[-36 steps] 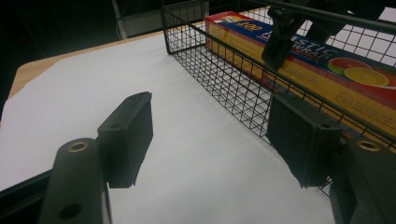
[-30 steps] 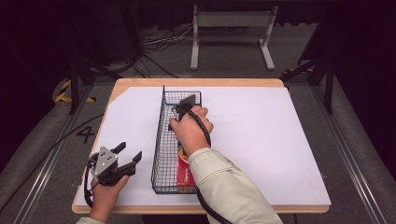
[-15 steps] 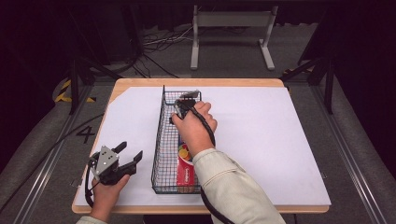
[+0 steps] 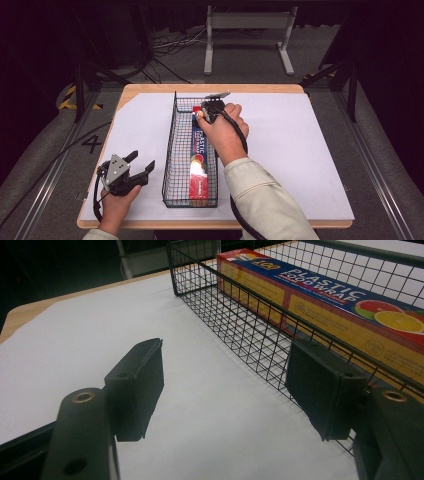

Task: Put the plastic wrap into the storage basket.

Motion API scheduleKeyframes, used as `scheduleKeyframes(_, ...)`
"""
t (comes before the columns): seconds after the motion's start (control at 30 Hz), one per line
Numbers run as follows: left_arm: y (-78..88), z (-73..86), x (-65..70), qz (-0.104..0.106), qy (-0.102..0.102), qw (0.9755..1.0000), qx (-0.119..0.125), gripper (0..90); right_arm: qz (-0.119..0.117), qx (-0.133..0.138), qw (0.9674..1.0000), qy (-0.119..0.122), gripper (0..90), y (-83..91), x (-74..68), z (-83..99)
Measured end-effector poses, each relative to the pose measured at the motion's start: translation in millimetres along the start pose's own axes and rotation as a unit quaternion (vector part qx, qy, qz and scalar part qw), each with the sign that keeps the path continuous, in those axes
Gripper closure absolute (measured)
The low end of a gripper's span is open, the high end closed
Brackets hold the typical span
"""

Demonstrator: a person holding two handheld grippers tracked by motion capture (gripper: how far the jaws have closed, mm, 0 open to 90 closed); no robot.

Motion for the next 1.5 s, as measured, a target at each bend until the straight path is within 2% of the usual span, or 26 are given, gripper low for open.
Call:
scheduleKeyframes(0.2, -1.3, 1.1, -0.9, 0.0, 0.001, 1.0, -0.005, 31.8, -0.009, -0.004, 0.9996, 0.025, 27.7, 7.7, 15.8, -0.4)
scheduleKeyframes(0.3, -1.9, 2.1, -2.7, -0.003, 0.001, 1.0, -0.007, 31.8, -0.009, 0.011, 0.9982, 0.058, 27.7, 15.1, 35.8, 2.1)
scheduleKeyframes(0.4, -2.1, 2.9, -3.5, -0.006, 0.002, 0.9999, -0.009, 31.9, -0.012, 0.024, 0.997, 0.073, 27.5, 23.4, 54.5, 4.5)
scheduleKeyframes(0.43, -1.9, 3.0, -3.5, -0.008, 0.003, 0.9999, -0.008, 31.9, -0.012, 0.024, 0.997, 0.073, 27.5, 23.4, 54.5, 4.5)
scheduleKeyframes(0.47, -1.8, 2.9, -3.5, -0.009, 0.003, 0.9999, -0.008, 32.0, -0.005, 0.035, 0.9963, 0.079, 27.5, 26.8, 63.2, 4.5)
scheduleKeyframes(0.53, -2.1, 3.0, -3.1, -0.011, 0.001, 0.9999, -0.01, 31.9, -0.007, 0.038, 0.9954, 0.088, 27.5, 30.6, 74.7, 6.7)
scheduleKeyframes(0.6, -2.5, 3.2, -2.4, -0.011, 0.001, 0.9999, -0.012, 31.9, -0.007, 0.044, 0.9939, 0.101, 27.5, 33.9, 86.9, 8.8)
scheduleKeyframes(0.63, -2.7, 3.1, -2.3, -0.011, 0.0, 0.9999, -0.012, 31.9, -0.018, 0.045, 0.9927, 0.11, 27.5, 36.7, 94.4, 11.0)
scheduleKeyframes(0.67, -3.0, 3.3, -2.4, -0.011, -0.001, 0.9998, -0.013, 31.9, -0.018, 0.045, 0.9927, 0.11, 27.5, 36.7, 94.4, 11.0)
scheduleKeyframes(0.83, -3.5, 4.0, -3.5, -0.011, 0.001, 0.9998, -0.016, 31.9, -0.036, 0.055, 0.989, 0.132, 26.7, 41.5, 118.7, 16.2)
scheduleKeyframes(0.9, -3.8, 4.4, -3.8, -0.009, 0.001, 0.9998, -0.017, 31.8, -0.036, 0.064, 0.9882, 0.135, 26.8, 42.4, 130.2, 18.2)
scheduleKeyframes(0.97, -4.5, 5.0, -4.5, -0.009, 0.002, 0.9998, -0.018, 31.8, -0.048, 0.07, 0.9872, 0.135, 26.7, 43.5, 139.5, 20.6)
scheduleKeyframes(1.03, -4.4, 5.3, -5.4, -0.009, 0.003, 0.9998, -0.019, 31.8, -0.049, 0.082, 0.9837, 0.152, 26.6, 44.5, 147.4, 22.3)
scheduleKeyframes(1.1, -4.2, 5.5, -6.0, -0.005, 0.005, 0.9998, -0.019, 31.7, -0.054, 0.086, 0.9818, 0.161, 25.3, 44.9, 155.8, 25.9)
scheduleKeyframes(1.13, -4.5, 6.0, -6.5, -0.004, 0.004, 0.9997, -0.022, 31.7, -0.055, 0.093, 0.9795, 0.17, 25.0, 44.8, 164.2, 29.9)
scheduleKeyframes(1.2, -4.7, 6.5, -7.2, -0.004, 0.004, 0.9997, -0.025, 31.6, -0.056, 0.096, 0.9788, 0.172, 24.7, 44.5, 167.1, 31.5)
scheduleKeyframes(1.3, -4.4, 6.8, -8.4, 0.0, 0.008, 0.9997, -0.024, 31.1, -0.058, 0.115, 0.9767, 0.172, 23.0, 42.7, 182.3, 38.7)
scheduleKeyframes(1.37, -3.5, 7.2, -10.2, 0.002, 0.012, 0.9997, -0.023, 30.9, -0.051, 0.126, 0.9749, 0.176, 22.9, 40.6, 192.1, 44.0)
scheduleKeyframes(1.5, -2.9, 7.9, -13.0, 0.007, 0.021, 0.9995, -0.022, 30.9, -0.058, 0.144, 0.9729, 0.171, 23.0, 37.5, 210.4, 59.4)
Point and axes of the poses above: each handheld gripper's, and its own axes: y roughly backward along the jaws, z roughly out of its underside, x roughly to its right, the point moved 5 cm from there along -y, roughly forward along the jaws, and after that the axes turned 15 degrees about -x, right-handed, at the moved point
